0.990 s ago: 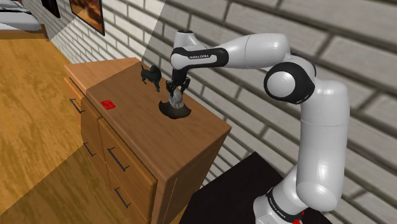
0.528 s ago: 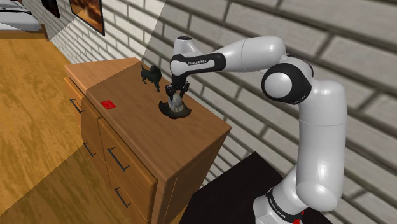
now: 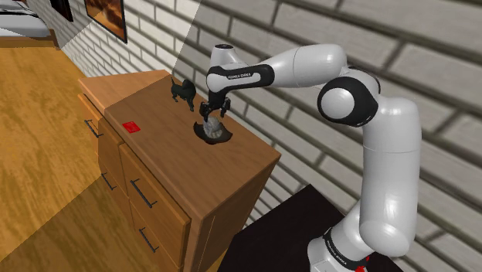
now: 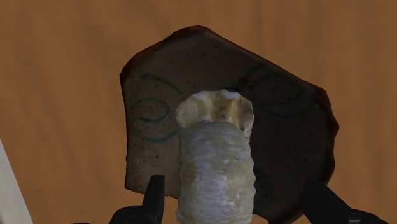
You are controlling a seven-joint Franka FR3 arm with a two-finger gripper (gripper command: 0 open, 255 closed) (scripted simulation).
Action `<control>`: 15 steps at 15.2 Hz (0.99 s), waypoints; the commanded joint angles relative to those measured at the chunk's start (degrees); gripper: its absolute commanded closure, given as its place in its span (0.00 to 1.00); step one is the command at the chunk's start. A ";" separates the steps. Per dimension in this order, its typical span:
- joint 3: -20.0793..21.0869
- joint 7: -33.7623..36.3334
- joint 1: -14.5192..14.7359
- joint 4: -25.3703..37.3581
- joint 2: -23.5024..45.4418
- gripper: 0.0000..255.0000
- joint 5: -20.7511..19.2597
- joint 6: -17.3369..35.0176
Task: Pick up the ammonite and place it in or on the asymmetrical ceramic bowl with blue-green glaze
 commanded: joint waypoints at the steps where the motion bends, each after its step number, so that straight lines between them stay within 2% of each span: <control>1: 0.00 0.00 0.00 0.00 -0.01 0.00 0.00 0.00; 3: 0.00 0.01 0.01 0.01 0.00 0.00 0.00 -0.01; 7: 0.12 -0.09 0.31 3.02 -2.77 0.00 0.11 -5.80; 15: 0.12 -0.09 0.31 3.02 -2.77 0.00 0.11 -5.80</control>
